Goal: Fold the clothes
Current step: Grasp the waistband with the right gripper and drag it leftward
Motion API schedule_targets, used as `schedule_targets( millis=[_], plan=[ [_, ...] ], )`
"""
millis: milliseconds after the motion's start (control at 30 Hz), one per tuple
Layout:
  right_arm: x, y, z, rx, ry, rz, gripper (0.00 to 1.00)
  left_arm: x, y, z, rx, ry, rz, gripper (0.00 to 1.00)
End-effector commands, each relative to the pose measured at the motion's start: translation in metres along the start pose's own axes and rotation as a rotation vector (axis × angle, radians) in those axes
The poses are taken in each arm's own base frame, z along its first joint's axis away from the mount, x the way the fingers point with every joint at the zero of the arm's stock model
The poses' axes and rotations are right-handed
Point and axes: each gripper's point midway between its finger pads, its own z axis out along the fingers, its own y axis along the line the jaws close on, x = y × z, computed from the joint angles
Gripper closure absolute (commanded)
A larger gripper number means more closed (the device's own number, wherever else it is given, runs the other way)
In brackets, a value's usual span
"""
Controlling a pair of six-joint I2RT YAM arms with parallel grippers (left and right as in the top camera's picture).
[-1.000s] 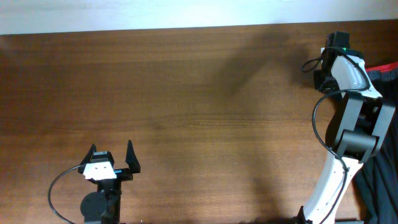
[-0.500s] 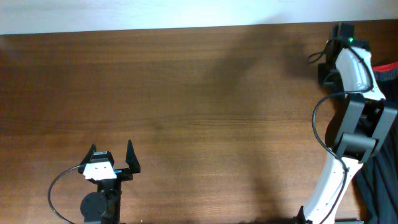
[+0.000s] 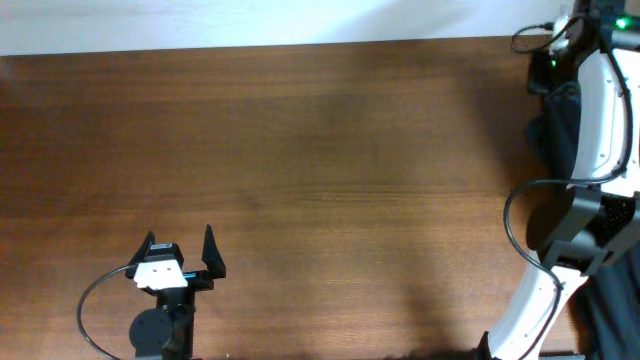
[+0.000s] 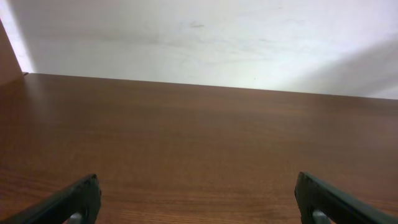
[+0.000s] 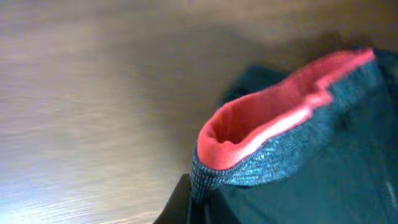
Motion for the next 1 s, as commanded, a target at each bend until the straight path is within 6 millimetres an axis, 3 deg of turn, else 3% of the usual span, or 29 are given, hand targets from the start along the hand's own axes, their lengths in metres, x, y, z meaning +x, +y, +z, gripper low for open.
schedule_targets(
  millis=[0, 300, 467, 600, 733, 967],
  plan=[
    [-0.016, 0.081, -0.034, -0.285, -0.087, -0.027, 0.96, 0.001, 0.001, 0.000, -0.004, -0.002, 0.012, 0.01],
    [-0.008, 0.225, -0.046, -0.468, -0.107, -0.164, 0.96, 0.001, 0.001, 0.000, -0.004, -0.002, 0.012, 0.01],
    [0.010, 0.313, -0.047, -0.557, -0.106, -0.209, 0.96, 0.001, 0.001, 0.000, -0.004, -0.002, 0.012, 0.01],
    [0.038, 0.388, -0.046, -0.629, -0.093, -0.285, 0.96, 0.001, 0.001, 0.000, -0.004, -0.002, 0.012, 0.01],
    [0.079, 0.459, -0.049, -0.697, -0.082, -0.382, 0.96, 0.001, 0.001, 0.000, -0.004, -0.002, 0.012, 0.01],
    [0.155, 0.548, -0.064, -0.794, -0.064, -0.527, 0.96, 0.001, 0.001, 0.000, -0.004, -0.002, 0.012, 0.01]
  ],
)
